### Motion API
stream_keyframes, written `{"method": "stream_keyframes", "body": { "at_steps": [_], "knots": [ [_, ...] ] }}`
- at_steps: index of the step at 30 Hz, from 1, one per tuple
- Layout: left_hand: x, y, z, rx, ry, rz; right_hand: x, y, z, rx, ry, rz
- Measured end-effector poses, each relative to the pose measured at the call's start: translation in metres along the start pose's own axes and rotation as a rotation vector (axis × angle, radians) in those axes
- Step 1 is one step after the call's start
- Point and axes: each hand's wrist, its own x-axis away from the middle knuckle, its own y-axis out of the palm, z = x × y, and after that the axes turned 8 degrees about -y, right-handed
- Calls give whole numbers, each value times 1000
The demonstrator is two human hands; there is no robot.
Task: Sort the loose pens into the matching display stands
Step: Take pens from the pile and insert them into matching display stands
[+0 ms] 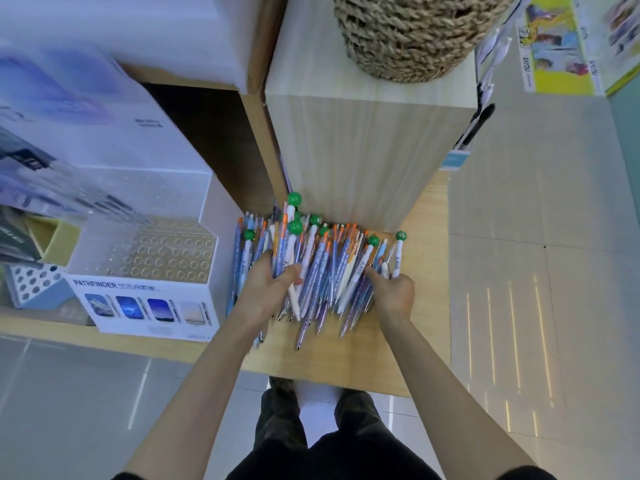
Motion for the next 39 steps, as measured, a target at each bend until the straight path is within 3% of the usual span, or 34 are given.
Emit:
{"method": "stream_keyframes", "body": {
  "at_steps": [4, 8, 12, 20, 24, 29, 39],
  "knots": [
    [-5, 1, 3, 30, -37, 15, 2, -10, -4, -225, 82, -56],
    [-8, 4, 0, 110, -78, 31, 12, -23, -6, -257, 45, -108],
    [-8, 4, -2, 43, -44, 75, 13, -33, -2, -260, 9, -108],
    [-19, 17, -16, -341, -12, 223, 21, -33, 8, -177, -171, -59],
    [-19, 28, -16, -495, -4, 312, 27, -35, 7, -237, -295, -113],
    [-19, 41, -9, -720, 1, 348, 29, -35, 12, -331, -279, -122],
    [-22, 56, -13, -855, 12, 363, 35, -27, 13, -284, -296, -221]
  ]
}}
